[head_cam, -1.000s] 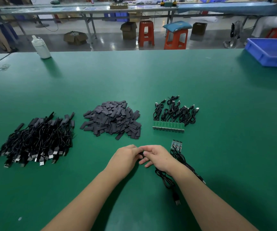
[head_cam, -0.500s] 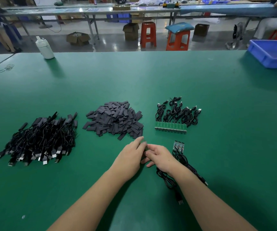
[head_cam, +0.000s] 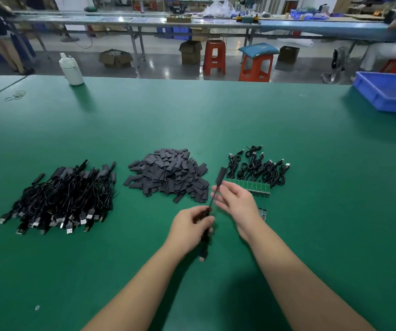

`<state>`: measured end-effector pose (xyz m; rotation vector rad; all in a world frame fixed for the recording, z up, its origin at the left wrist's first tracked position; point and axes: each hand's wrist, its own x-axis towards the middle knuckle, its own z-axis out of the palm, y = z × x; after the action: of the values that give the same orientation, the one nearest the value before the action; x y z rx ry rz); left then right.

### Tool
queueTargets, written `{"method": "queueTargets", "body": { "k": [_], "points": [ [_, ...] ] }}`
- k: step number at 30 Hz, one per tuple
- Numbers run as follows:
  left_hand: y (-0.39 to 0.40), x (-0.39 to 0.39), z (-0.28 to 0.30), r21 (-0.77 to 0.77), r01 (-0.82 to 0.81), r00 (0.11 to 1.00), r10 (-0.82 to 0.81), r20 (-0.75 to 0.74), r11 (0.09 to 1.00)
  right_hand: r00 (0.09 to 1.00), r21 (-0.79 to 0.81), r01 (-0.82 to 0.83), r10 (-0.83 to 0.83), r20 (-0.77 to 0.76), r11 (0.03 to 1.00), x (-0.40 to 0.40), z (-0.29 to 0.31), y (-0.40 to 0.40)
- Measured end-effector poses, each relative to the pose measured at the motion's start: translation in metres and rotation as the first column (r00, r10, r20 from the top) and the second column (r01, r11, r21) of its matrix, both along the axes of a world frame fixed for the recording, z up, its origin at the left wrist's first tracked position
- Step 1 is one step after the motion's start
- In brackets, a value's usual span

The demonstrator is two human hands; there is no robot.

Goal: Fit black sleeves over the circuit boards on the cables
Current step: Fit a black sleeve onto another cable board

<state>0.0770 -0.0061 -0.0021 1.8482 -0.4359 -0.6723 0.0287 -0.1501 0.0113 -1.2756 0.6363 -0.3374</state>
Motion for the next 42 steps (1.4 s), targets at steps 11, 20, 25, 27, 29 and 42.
{"method": "queueTargets", "body": {
  "k": [11, 20, 25, 27, 29, 42],
  "points": [
    [0.146, 0.179, 0.039, 0.506, -0.601, 0.702, 0.106, 0.704, 0.619, 0.648, -0.69, -0.495, -0.304, -0.698, 0.528, -0.053, -0.017, -0.066],
    [0.131, 0.161, 0.028, 0.417, -0.617, 0.56, 0.0, 0.829, 0.667, 0.773, -0.586, -0.255, -0.202, -0.601, 0.769, -0.041, -0.013, -0.064],
    [0.057, 0.094, 0.029, 0.293, -0.23, 0.703, -0.049, 0.709, 0.928, 0.845, -0.58, -0.227, -0.139, -0.517, 0.782, -0.036, -0.001, -0.053],
    [0.025, 0.061, 0.023, 0.246, -0.05, 0.831, -0.097, 0.548, 0.968, 0.867, -0.57, -0.235, -0.095, -0.489, 0.787, -0.032, 0.004, -0.046],
    [-0.004, 0.033, 0.013, 0.248, 0.078, 0.906, -0.172, 0.387, 0.966, 0.891, -0.547, -0.238, -0.043, -0.451, 0.803, -0.029, 0.01, -0.039],
    [-0.046, -0.004, -0.003, 0.211, 0.02, 0.965, -0.073, 0.25, 0.977, 0.887, -0.689, -0.335, -0.031, -0.461, 0.643, -0.028, 0.014, -0.026]
  ]
}}
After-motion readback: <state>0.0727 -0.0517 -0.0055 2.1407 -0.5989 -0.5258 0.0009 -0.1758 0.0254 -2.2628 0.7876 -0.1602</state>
